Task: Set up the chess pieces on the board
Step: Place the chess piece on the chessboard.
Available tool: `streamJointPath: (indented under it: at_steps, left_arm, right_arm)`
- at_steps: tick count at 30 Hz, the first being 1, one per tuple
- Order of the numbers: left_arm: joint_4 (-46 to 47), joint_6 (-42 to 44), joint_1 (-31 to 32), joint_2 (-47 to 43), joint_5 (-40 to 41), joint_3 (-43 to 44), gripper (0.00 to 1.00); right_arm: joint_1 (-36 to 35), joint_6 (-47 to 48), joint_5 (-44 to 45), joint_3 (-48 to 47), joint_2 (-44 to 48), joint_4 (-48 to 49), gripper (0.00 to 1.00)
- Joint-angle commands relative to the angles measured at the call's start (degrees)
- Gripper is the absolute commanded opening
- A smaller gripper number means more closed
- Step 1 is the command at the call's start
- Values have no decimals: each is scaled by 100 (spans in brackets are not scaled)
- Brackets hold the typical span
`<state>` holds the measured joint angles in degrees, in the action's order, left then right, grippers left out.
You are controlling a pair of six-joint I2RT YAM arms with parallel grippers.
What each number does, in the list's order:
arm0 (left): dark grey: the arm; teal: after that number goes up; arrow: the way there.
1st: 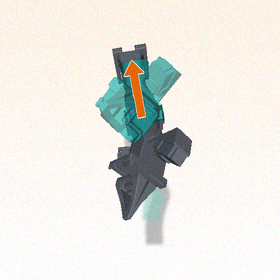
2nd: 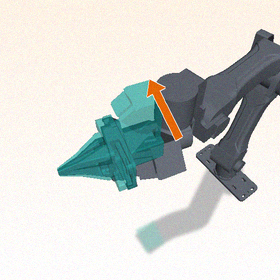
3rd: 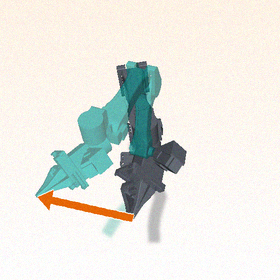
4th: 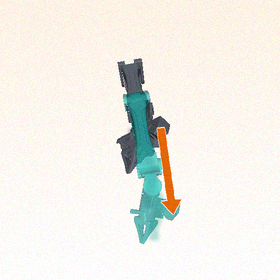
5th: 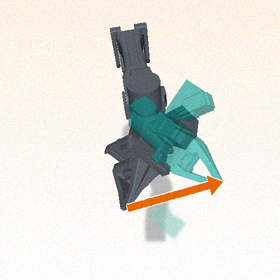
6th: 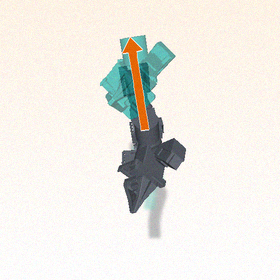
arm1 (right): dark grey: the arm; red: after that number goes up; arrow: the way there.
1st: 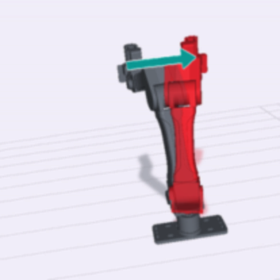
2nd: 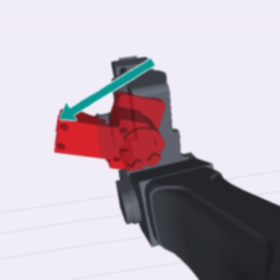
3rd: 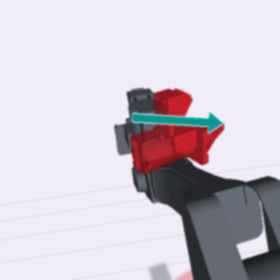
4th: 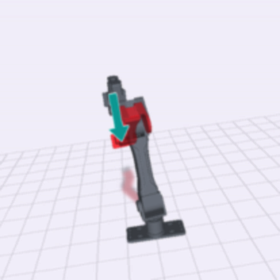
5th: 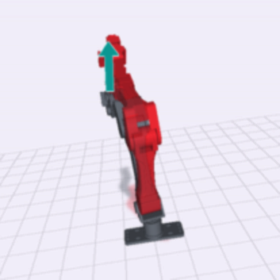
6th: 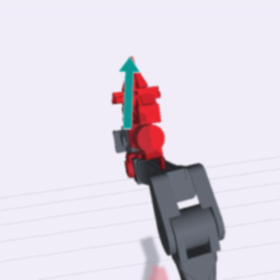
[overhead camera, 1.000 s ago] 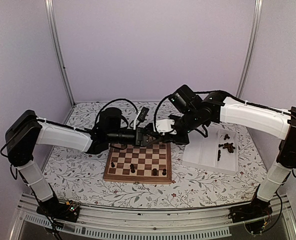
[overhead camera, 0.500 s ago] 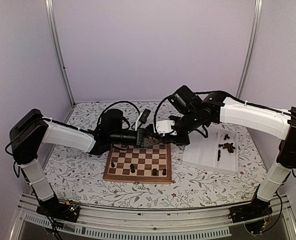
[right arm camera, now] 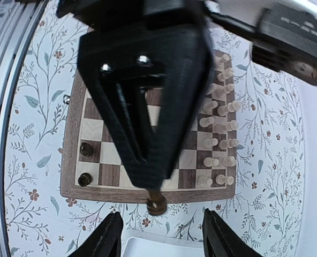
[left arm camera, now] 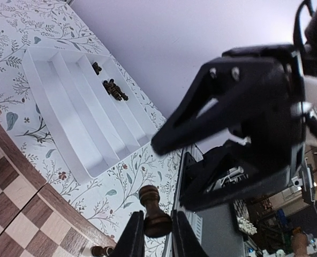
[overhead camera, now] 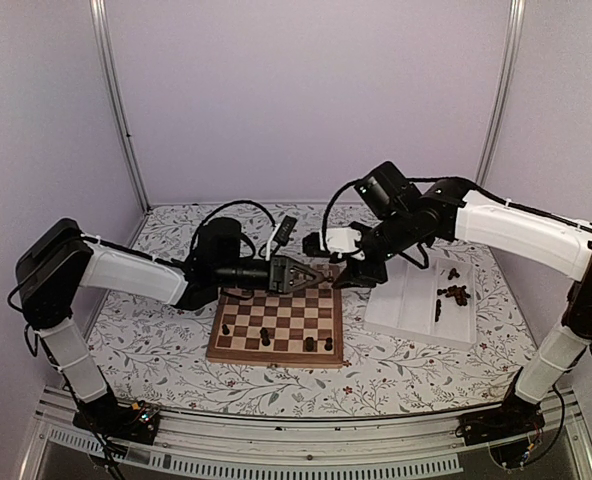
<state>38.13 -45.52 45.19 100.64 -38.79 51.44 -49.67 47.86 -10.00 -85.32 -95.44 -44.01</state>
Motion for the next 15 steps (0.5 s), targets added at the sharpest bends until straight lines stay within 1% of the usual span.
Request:
streamJointPath:
  at_steps: [1, 2, 5, 6, 9, 10, 15]
  left_arm:
    - [-118, 457, -72, -318, 304, -66, 15]
    - [-117, 490, -72, -334, 369, -72, 15]
    - [-77, 606, -72, -383, 514, -51, 15]
    - [-63, 654, -72, -393, 554, -43, 15]
    - [13, 725, -66, -459, 643, -38, 15]
    - [35, 732, -63, -488, 673, -46, 15]
    - [132, 754, -41, -562, 716, -39, 16]
  right_arm:
    - [915, -787, -1611, -86, 459, 419, 54]
    - [1147, -1256, -2059, -57, 499, 590, 54]
    - [1799, -2265, -3451, 176, 501, 1092, 54]
    - [1987, -2770, -3895, 281, 459, 1240, 54]
    - [2350, -3726, -5001, 422, 155, 1462, 56]
    - [2447, -3903, -5421, 446, 58, 1551, 57]
    - [2503, -5084, -6319, 719, -331, 2377, 61]
